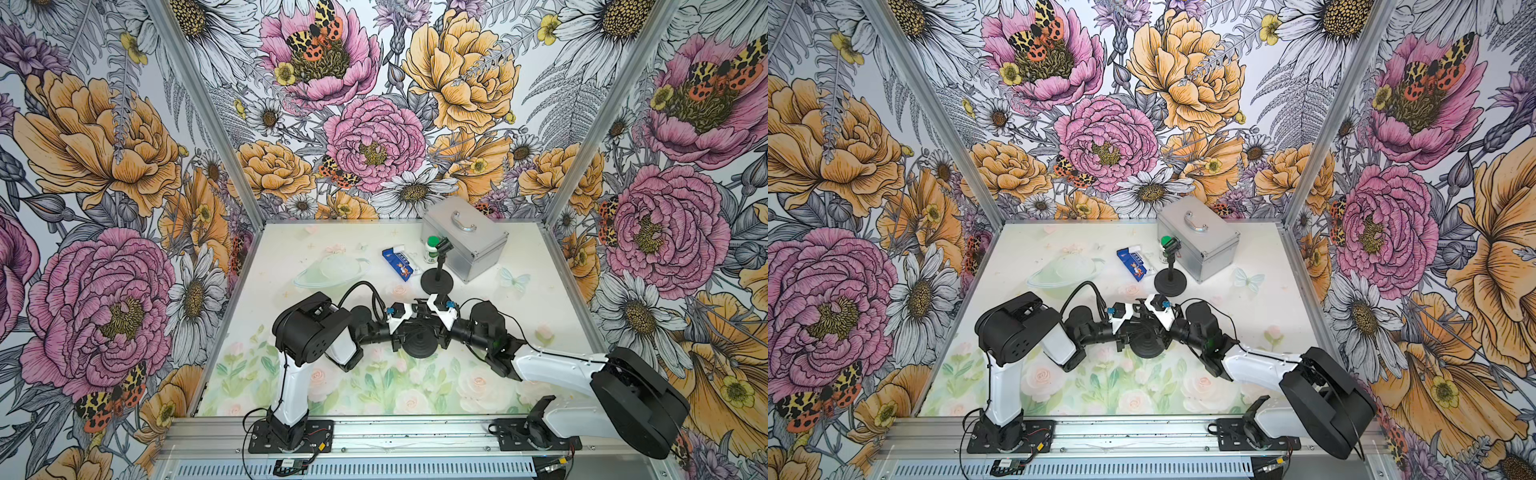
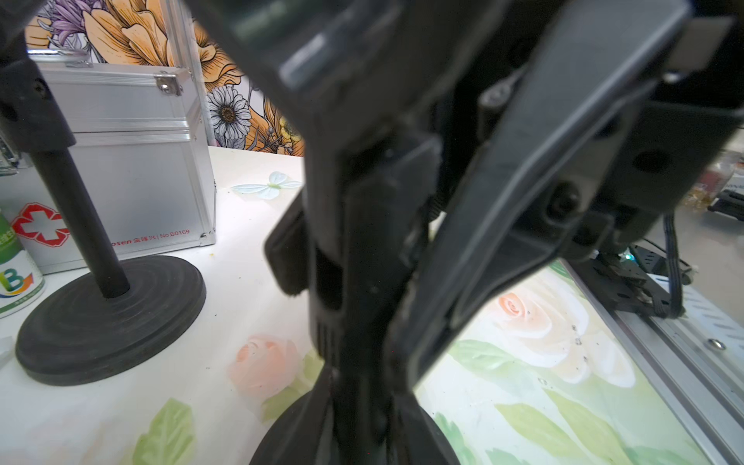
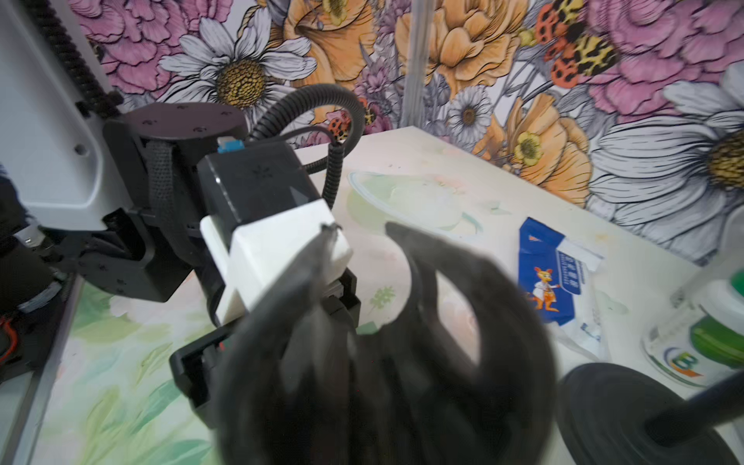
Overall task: Assemble a microphone stand
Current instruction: Screw the microphone stand pole into the microphone stand base.
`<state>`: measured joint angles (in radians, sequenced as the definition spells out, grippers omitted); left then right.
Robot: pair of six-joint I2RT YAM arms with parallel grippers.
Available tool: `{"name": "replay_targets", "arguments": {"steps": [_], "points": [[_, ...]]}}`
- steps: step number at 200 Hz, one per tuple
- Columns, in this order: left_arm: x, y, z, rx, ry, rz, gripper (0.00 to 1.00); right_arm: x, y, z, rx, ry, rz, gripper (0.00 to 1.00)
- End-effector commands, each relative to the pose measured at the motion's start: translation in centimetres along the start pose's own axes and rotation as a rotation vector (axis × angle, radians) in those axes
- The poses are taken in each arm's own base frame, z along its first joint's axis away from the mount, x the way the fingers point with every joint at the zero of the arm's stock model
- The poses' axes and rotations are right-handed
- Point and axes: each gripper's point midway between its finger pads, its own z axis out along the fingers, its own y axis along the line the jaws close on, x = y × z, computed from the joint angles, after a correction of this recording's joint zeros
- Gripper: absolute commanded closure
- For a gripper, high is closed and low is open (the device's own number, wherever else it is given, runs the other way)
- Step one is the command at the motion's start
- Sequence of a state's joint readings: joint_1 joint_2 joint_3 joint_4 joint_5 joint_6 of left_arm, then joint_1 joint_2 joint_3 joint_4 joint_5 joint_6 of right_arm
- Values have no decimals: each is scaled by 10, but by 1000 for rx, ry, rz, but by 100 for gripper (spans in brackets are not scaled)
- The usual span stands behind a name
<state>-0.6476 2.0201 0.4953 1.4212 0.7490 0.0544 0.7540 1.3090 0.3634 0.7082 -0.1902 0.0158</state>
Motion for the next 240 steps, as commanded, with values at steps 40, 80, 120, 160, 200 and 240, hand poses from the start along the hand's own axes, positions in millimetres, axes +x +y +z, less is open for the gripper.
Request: {"name": "replay_targets", "arguments": {"steps": [40, 80, 120, 160, 200, 240], "points": [[6, 11, -5, -56, 14, -27, 82, 8, 17, 10, 195, -34, 5, 83], [6, 10, -5, -53, 16, -19, 82, 4, 48, -9, -223, 40, -123, 54], [6, 13, -9, -82, 19, -1, 81, -3, 30, -30, -433, 46, -87, 53], [7, 20, -15, -121, 23, 6, 81, -12, 26, -35, -766, -26, -100, 54], [8, 18, -14, -111, 26, 8, 81, -25, 14, -20, -878, -69, -95, 60], [9, 18, -13, -103, 27, 5, 81, -20, 12, -7, -909, -68, -79, 66]]}}
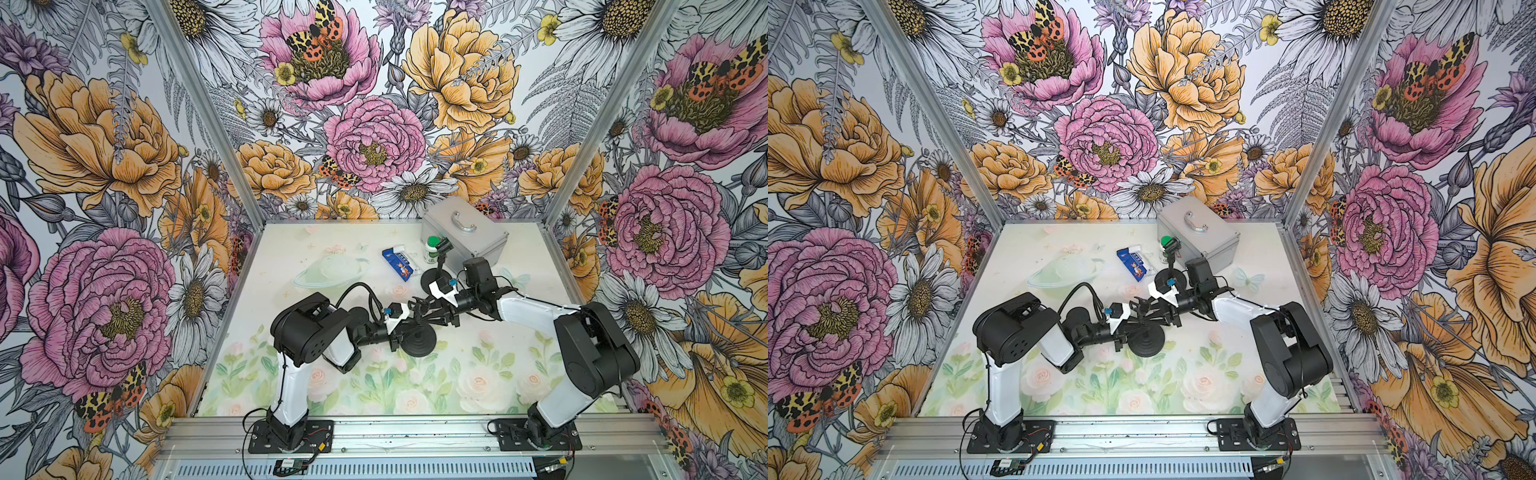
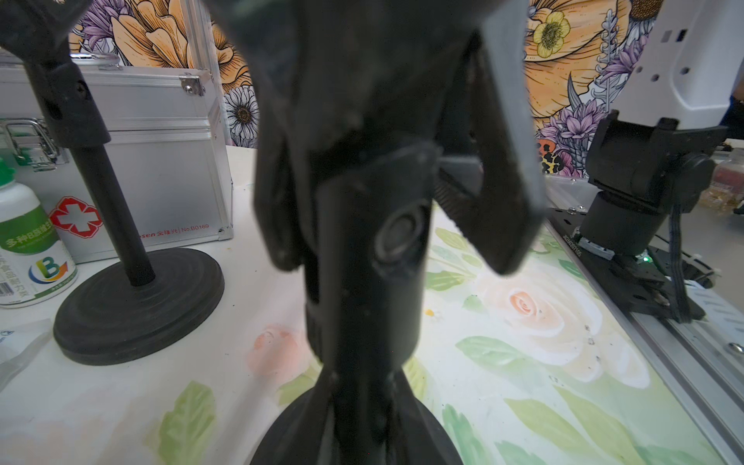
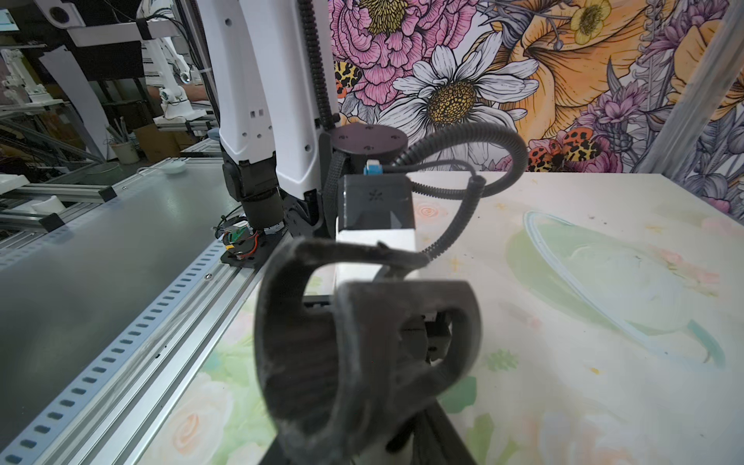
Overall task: Assemble a microphone stand
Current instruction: Screw the microphone stand pole into the microphone stand base.
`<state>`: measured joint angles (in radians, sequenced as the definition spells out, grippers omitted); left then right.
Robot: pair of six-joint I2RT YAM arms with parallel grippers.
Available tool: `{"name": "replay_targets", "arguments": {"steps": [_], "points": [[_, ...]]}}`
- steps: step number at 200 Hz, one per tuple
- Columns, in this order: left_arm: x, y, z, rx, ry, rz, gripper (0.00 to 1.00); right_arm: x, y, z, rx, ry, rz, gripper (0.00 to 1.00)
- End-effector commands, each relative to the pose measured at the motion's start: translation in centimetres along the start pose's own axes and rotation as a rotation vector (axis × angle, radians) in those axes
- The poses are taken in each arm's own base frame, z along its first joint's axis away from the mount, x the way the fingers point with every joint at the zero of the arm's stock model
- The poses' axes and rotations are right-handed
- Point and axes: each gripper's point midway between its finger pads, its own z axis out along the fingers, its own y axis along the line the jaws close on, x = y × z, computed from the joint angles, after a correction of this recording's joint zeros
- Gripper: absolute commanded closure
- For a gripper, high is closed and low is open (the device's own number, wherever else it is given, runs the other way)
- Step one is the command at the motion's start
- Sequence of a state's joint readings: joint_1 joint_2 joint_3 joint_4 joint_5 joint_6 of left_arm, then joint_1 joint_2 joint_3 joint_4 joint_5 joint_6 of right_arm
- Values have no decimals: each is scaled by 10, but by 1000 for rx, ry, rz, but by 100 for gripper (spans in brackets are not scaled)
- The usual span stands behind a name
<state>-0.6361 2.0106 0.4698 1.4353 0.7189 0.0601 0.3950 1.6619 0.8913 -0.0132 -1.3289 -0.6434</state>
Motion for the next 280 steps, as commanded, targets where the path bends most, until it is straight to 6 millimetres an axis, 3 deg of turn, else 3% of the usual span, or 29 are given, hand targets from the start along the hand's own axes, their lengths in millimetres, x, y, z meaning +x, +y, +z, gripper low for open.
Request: {"name": "replay_targets", "arguments": {"steps": [1, 58, 86, 105, 125, 142, 178, 197, 224, 238, 253, 280], "points": [[9, 13, -6, -62, 28, 0, 80, -2, 9, 5, -81, -41, 16, 66], [10, 14, -6, -64, 29, -7, 79, 28, -4, 7, 3, 62, 13, 100], [10, 15, -6, -67, 28, -9, 79, 45, -1, 13, 109, 186, -10, 100], [9, 17, -7, -74, 25, -16, 77, 50, -14, 9, 352, 165, -21, 100], [7, 17, -7, -77, 22, -18, 77, 47, -38, -22, 702, 91, 18, 100], [5, 17, -7, -77, 18, -15, 76, 52, -40, -36, 913, 63, 55, 100], [3, 16, -7, -74, 15, -13, 74, 45, -30, -25, 1254, -41, 116, 100], [1, 15, -8, -74, 12, -9, 74, 42, -22, -10, 1332, -65, 126, 100], [1, 13, -7, -70, 13, -1, 76, 40, -15, 14, 1273, -64, 99, 100], [2, 14, -8, -77, 15, 6, 79, 35, -10, 16, 1229, -67, 78, 99], [2, 15, -10, -90, 17, 16, 81, 37, -3, 23, 1112, -20, 22, 66], [5, 15, -10, -83, 23, 11, 82, 40, 28, 52, 601, 58, 3, 49]]}}
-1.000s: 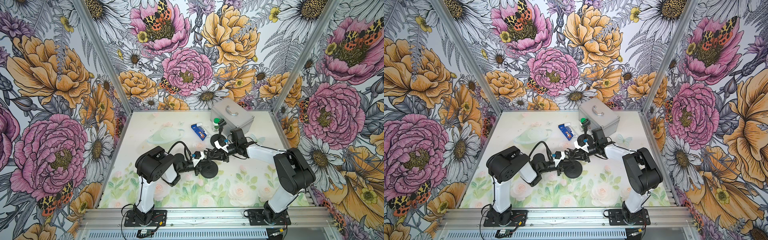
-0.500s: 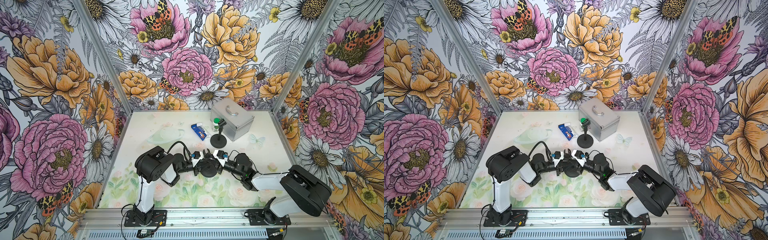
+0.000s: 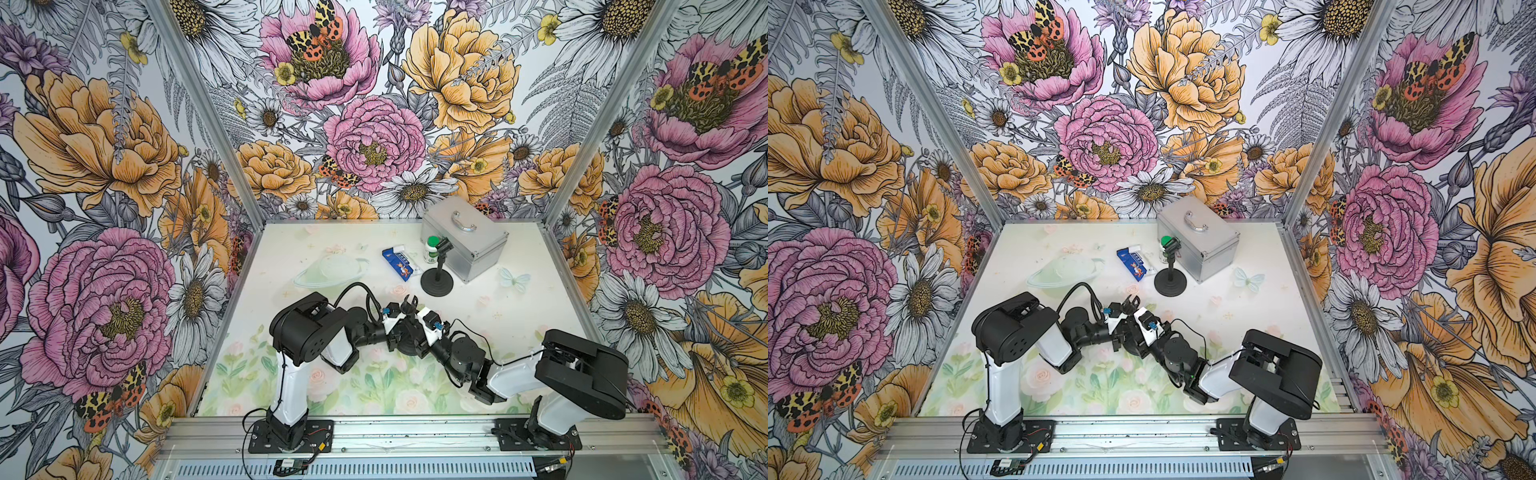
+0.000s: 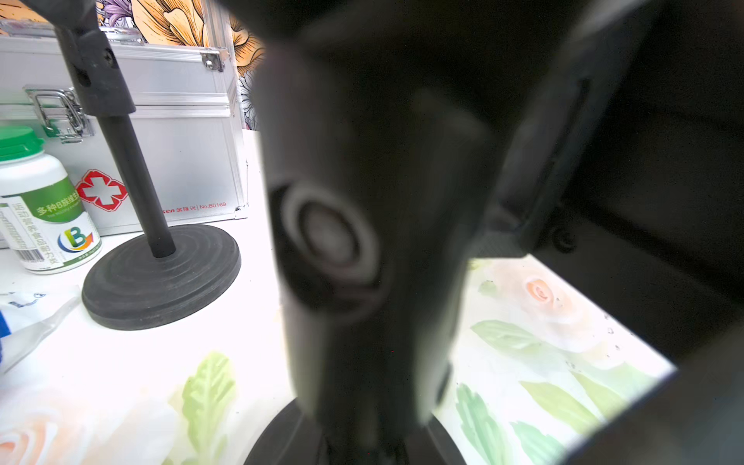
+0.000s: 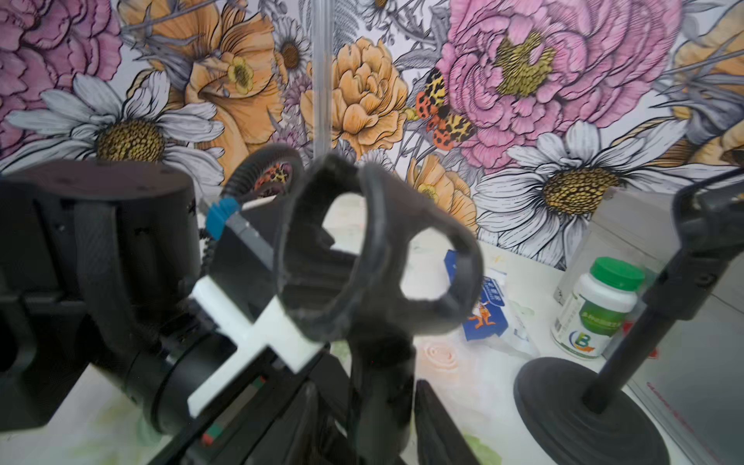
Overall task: Assemble a microphone stand
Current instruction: Screw the microphone stand pole into the microphone stand base.
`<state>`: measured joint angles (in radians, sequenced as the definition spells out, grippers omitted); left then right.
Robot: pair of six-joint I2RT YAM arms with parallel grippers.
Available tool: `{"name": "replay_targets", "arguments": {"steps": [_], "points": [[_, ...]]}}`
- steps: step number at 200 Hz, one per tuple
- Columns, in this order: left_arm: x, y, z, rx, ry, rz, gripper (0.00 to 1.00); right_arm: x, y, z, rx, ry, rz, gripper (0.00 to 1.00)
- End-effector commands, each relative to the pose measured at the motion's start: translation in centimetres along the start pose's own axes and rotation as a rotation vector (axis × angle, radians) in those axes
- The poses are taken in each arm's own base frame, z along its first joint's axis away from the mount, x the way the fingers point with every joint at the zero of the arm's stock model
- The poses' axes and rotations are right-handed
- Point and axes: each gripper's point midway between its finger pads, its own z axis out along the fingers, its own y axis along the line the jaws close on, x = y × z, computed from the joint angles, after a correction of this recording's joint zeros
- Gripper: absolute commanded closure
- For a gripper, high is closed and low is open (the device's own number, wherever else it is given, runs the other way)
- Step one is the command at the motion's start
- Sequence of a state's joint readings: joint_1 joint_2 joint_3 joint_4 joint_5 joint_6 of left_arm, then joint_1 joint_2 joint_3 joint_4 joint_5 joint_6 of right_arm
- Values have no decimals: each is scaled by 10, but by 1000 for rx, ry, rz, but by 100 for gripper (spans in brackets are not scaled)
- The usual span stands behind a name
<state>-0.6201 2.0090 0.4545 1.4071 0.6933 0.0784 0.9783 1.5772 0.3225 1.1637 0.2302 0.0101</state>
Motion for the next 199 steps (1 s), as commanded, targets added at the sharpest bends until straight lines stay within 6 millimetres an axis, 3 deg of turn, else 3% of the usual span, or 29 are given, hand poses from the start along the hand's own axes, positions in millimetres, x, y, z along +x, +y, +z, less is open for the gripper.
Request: {"name": "replay_targets", "arguments": {"steps": [1, 10, 39, 70, 110, 147, 171, 199], "points": [[-4, 7, -4, -41, -8, 20, 82, 19, 42, -17, -451, 107, -55, 49], [-4, 6, -4, -39, -8, 22, 82, 18, 51, -24, -573, 127, -59, 48], [-2, 5, -3, -26, -5, 20, 82, 16, 33, -32, -737, 152, -66, 47], [-1, 2, -1, -13, -3, 23, 82, 12, 15, -23, -839, 162, -15, 49], [1, 3, 0, -10, 0, 19, 82, 1, 9, -6, -924, 167, 10, 53], [2, 3, 0, -10, 1, 15, 82, 1, 12, -1, -969, 184, -4, 76], [3, 6, -1, -23, 3, 9, 81, 5, 6, 6, -844, 206, -71, 100], [3, 10, -1, -39, 3, -2, 80, -1, -41, 21, -365, 104, -30, 100]]}}
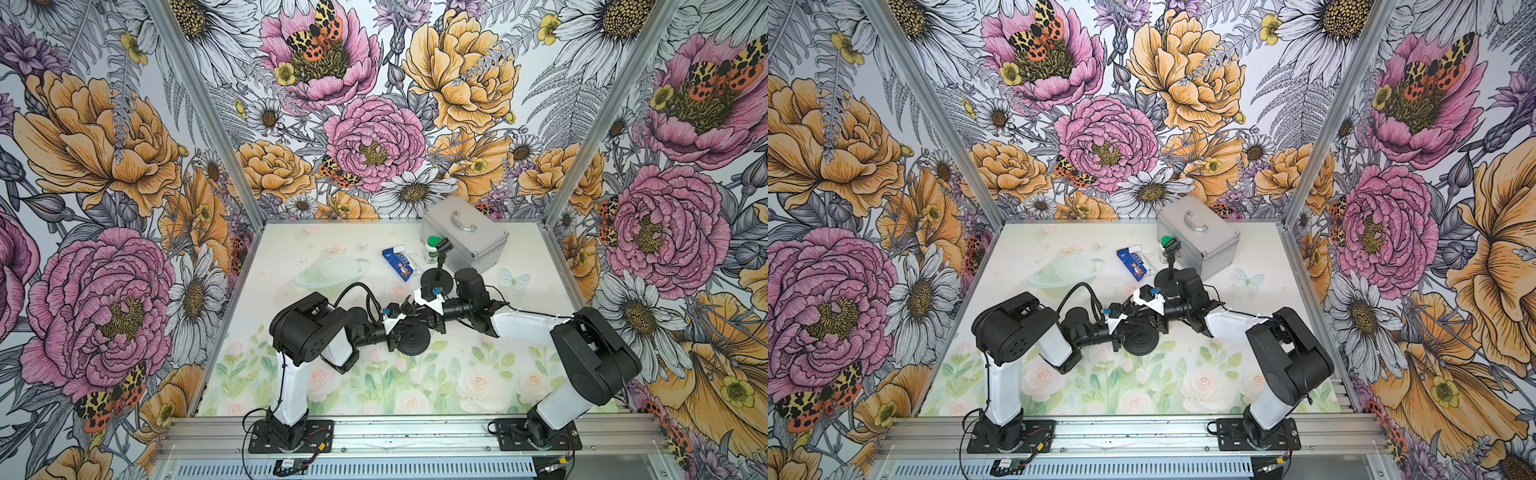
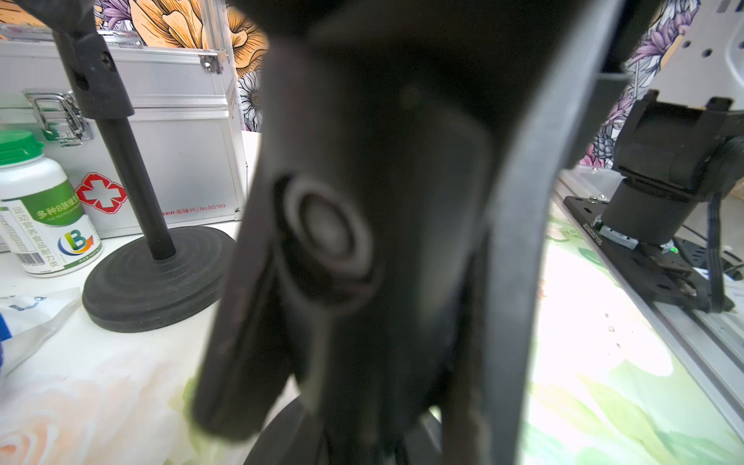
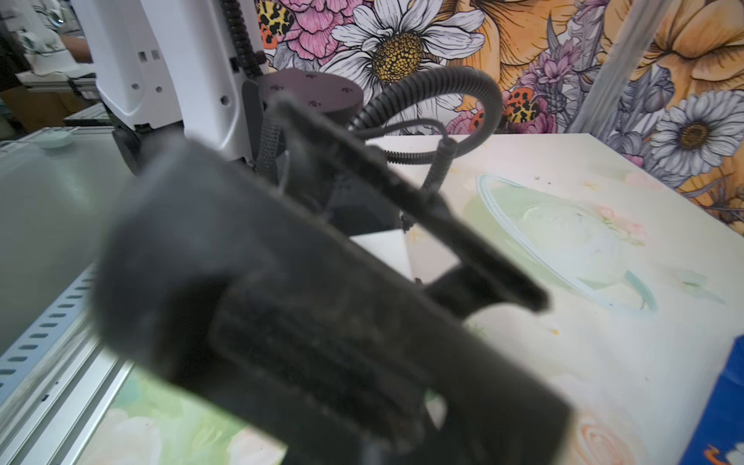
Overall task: Assemble a microphone stand
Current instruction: Screw the microphone stand pole into the microphone stand base.
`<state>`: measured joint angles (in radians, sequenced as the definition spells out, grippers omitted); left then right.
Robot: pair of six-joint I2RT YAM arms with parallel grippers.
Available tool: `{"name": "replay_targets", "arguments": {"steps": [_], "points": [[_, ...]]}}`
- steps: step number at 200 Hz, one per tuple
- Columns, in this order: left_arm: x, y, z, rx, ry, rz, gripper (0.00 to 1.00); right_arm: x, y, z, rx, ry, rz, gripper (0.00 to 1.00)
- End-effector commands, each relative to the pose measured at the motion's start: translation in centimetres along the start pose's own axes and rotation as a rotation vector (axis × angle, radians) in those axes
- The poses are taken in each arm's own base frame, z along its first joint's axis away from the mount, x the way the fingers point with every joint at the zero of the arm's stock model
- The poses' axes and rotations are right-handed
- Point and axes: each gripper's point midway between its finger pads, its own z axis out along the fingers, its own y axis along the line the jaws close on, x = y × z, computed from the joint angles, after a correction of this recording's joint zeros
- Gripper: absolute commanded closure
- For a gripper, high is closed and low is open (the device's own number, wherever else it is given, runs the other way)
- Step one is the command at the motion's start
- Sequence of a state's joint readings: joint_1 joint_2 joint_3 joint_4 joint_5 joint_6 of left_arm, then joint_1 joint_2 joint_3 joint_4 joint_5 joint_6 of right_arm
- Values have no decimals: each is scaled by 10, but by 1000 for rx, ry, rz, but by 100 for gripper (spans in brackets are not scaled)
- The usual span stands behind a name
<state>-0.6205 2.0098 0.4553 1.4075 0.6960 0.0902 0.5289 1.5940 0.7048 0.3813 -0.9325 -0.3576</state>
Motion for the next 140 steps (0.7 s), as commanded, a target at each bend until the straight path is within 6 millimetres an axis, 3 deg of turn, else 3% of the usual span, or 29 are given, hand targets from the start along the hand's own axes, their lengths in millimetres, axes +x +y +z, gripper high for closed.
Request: {"name": "replay_targets", "arguments": {"steps": [1, 21, 36, 72, 91, 126, 140], "points": [[3, 11, -1, -42, 3, -13, 80, 3, -39, -21, 425, -67, 64, 100], [4, 12, -2, -46, 4, -16, 80, 16, -44, -42, 840, -107, 93, 100], [4, 12, -2, -49, 5, -18, 80, 28, -28, -26, 886, -83, 128, 100], [5, 11, -2, -45, 7, -23, 80, 37, -6, 15, 716, -76, 139, 100], [5, 12, -2, -53, 9, -21, 80, 32, 4, 17, 617, -85, 85, 75], [6, 11, -1, -40, 9, -21, 80, 20, 21, 4, 252, -91, 77, 51], [5, 11, -1, -30, 6, -36, 80, 17, 31, 1, 136, -64, 46, 50]]}}
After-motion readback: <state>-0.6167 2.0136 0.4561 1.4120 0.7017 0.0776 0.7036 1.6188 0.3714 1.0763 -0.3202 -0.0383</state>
